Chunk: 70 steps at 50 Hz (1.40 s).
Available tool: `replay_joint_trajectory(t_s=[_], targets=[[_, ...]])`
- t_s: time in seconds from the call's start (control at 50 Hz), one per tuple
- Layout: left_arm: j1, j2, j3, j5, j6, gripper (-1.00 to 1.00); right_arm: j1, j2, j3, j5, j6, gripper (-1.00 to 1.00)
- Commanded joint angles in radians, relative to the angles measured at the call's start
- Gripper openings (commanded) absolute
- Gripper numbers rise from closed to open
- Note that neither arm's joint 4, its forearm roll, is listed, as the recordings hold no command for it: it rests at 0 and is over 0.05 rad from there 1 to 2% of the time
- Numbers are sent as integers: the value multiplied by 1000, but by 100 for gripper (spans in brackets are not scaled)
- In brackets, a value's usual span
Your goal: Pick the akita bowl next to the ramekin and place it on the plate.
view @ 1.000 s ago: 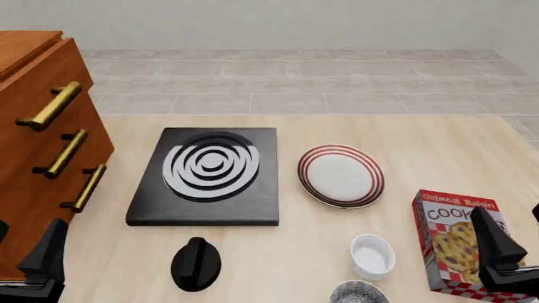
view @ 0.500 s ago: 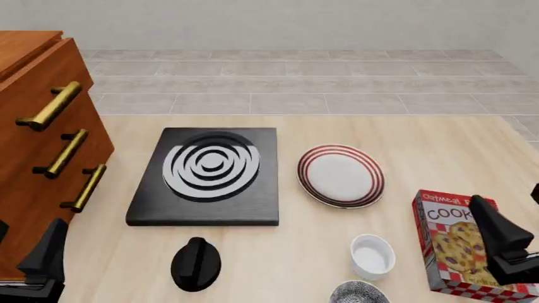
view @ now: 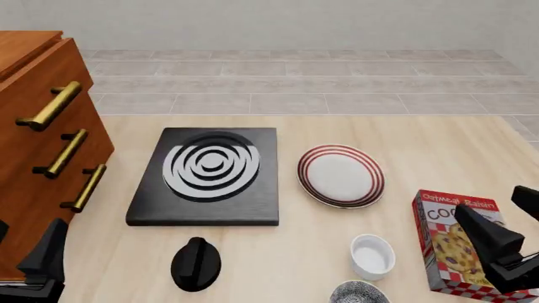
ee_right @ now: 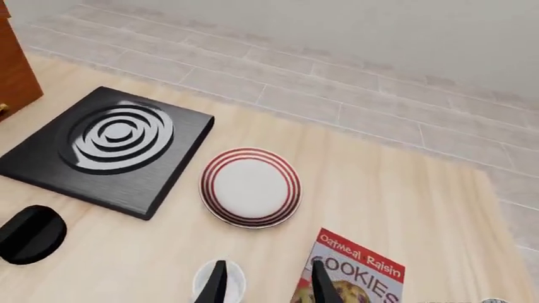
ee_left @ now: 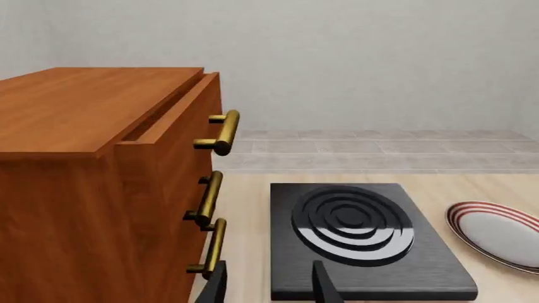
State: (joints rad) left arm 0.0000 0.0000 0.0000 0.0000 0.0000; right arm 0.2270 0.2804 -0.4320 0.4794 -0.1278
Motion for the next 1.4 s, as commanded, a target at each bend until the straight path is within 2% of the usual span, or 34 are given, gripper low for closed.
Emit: replay_joint_trajectory(t_s=[0.02,0.08,0.1,0.16,0.24,0.36,0.42,0.56,0.76,0.84,0.98,1.32,1.4], targets=[[0,0,0,0,0,100,20,49,-71,90,40,100],[0,0,0,0,0,100,18,59,-90,113,61,100],[0,0,0,0,0,100,11,73,-96,125,93,100],[0,0,0,0,0,100,11,62,-105,144,63,100],[0,0,0,0,0,100,2,73,-117,167,93,100],[0,0,0,0,0,100,-15,80,-125,216,54,100],[0,0,0,0,0,100,-19,87,-135,236,64,100],[0,0,0,0,0,100,-40,100,-161,273,0,100],[0,0,0,0,0,100,-33,131,-180,314,-11,100],[0,0,0,0,0,100,-34,158,-188,326,25,100],[0,0,0,0,0,100,-2,163,-185,339,17,100],[0,0,0,0,0,100,71,190,-151,357,43,100],[0,0,0,0,0,100,90,201,-138,361,63,100]])
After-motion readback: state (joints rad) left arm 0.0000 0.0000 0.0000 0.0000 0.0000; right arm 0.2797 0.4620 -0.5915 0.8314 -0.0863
